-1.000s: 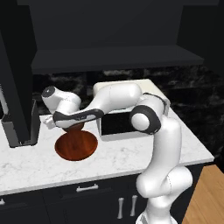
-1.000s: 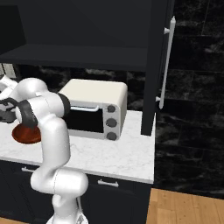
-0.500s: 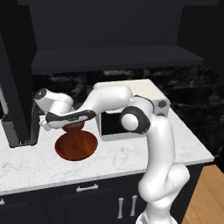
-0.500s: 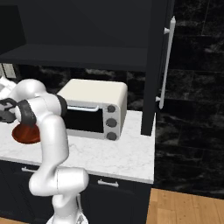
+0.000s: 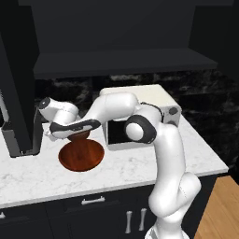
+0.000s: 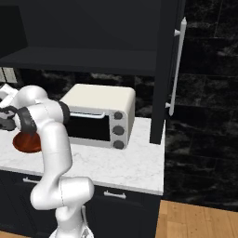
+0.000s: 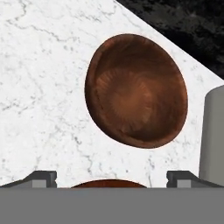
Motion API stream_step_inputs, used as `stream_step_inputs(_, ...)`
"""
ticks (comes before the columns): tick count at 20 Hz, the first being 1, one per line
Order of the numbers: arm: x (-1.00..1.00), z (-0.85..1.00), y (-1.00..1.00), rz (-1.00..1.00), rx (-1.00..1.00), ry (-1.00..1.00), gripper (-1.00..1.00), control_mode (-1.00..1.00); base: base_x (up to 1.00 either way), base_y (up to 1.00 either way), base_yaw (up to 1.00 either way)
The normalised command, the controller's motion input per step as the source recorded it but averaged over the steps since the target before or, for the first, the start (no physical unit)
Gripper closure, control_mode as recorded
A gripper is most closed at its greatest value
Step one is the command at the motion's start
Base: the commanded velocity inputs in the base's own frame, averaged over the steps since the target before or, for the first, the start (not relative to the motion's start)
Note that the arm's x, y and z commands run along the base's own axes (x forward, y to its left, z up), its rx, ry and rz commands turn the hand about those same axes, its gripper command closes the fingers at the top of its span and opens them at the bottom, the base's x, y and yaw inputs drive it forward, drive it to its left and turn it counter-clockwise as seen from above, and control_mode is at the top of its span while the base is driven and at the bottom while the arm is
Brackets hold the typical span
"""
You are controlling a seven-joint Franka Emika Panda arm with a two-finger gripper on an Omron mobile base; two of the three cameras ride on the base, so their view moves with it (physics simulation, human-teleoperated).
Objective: Pick up the bowls on the counter and stack them on top of one another in the open cabinet. Place the smaller bowl on top of the larger bowl.
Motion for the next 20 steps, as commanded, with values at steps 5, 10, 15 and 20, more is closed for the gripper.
stream_step_inputs(5, 0.32, -0.13, -0.01, 0.00, 0.00, 0.00, -1.00, -1.00, 0.00, 0.00, 0.00)
stream_step_inputs(10, 0.32, -0.25, 0.00, 0.00, 0.00, 0.00, -1.00, -1.00, 0.00, 0.00, 0.00)
stream_step_inputs(15, 0.27, -0.25, 0.00, 0.00, 0.00, 0.00, -1.00, -1.00, 0.00, 0.00, 0.00)
stream_step_inputs(20, 0.28, -0.20, 0.00, 0.00, 0.00, 0.00, -1.00, -1.00, 0.00, 0.00, 0.00)
